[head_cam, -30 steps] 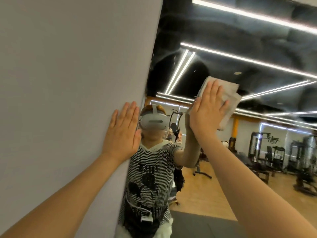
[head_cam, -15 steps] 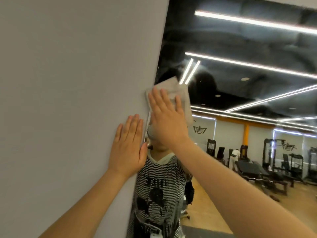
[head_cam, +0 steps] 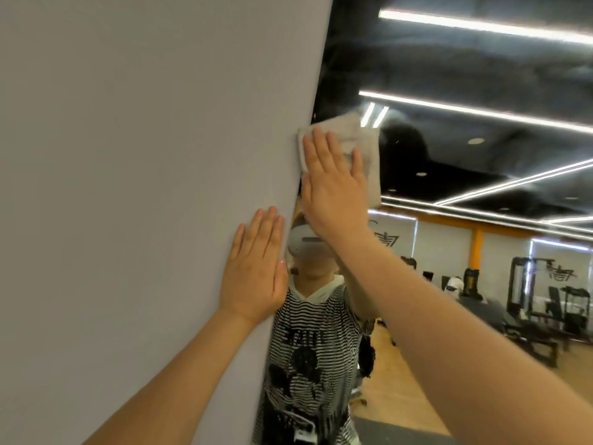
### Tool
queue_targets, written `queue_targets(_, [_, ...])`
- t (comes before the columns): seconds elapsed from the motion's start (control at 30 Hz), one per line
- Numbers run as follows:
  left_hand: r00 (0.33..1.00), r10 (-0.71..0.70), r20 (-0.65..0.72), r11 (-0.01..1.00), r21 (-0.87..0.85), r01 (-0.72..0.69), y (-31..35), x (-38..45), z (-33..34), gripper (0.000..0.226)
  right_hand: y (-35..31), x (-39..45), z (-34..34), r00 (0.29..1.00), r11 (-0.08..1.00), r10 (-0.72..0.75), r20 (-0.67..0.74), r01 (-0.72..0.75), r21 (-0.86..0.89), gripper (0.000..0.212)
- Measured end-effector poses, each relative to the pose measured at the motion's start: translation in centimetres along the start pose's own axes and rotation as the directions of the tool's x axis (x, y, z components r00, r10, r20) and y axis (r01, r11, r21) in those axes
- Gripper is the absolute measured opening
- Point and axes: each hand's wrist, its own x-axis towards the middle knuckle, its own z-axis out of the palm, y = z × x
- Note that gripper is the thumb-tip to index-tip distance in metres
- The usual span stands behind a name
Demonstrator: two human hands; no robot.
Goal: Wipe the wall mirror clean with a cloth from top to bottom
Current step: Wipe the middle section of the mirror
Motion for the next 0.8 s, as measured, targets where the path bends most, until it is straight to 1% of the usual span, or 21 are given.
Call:
queue_targets(0.13, [0.997,-0.051,-0.059,0.991,-0.123,0.043,-0.3,-0.1,-0.1,0.06,-2.1,-4.9,1.7,0.997,0.999,0.013,-0.071,-0.009,0.048,0.056])
queue_targets(0.23, [0.994,-0.073,-0.081,0.981,-0.183,0.057,-0.3,-0.1,-0.2,0.058,-3.3,-8.1,2.7,0.999,0.998,0.013,-0.048,-0.01,0.061,0.055])
queue_targets(0.37, [0.993,-0.079,-0.083,0.975,-0.216,0.06,-0.4,-0.1,-0.3,0.057,-4.5,-10.7,2.7,0.998,0.992,0.058,0.004,-0.058,0.11,0.057])
queue_targets(0.47, [0.993,-0.086,-0.08,0.971,-0.231,0.066,-0.5,-0.2,-0.3,0.057,-5.0,-12.2,3.0,0.998,0.991,0.062,-0.006,-0.061,0.116,0.051])
queue_targets(0.57, [0.993,-0.085,-0.076,0.974,-0.218,0.067,-0.3,-0.3,-0.6,0.056,-5.2,-13.0,3.1,0.998,0.989,0.062,-0.001,-0.062,0.136,0.056])
queue_targets(0.63, [0.994,-0.095,-0.056,0.976,-0.204,0.081,-0.1,-0.3,-0.7,0.056,-5.1,-13.1,2.5,0.997,0.98,0.054,0.057,-0.064,0.189,0.061])
queue_targets(0.7, [0.994,-0.107,-0.019,0.976,-0.193,0.102,0.0,-0.2,-0.8,0.055,-4.6,-13.0,1.4,0.987,0.952,0.014,0.162,-0.062,0.3,0.066])
queue_targets(0.8, [0.99,-0.127,0.057,0.972,-0.192,0.136,-0.1,-0.3,-1.6,0.057,-3.1,-12.5,-0.7,0.936,0.904,-0.087,0.341,-0.07,0.423,0.066])
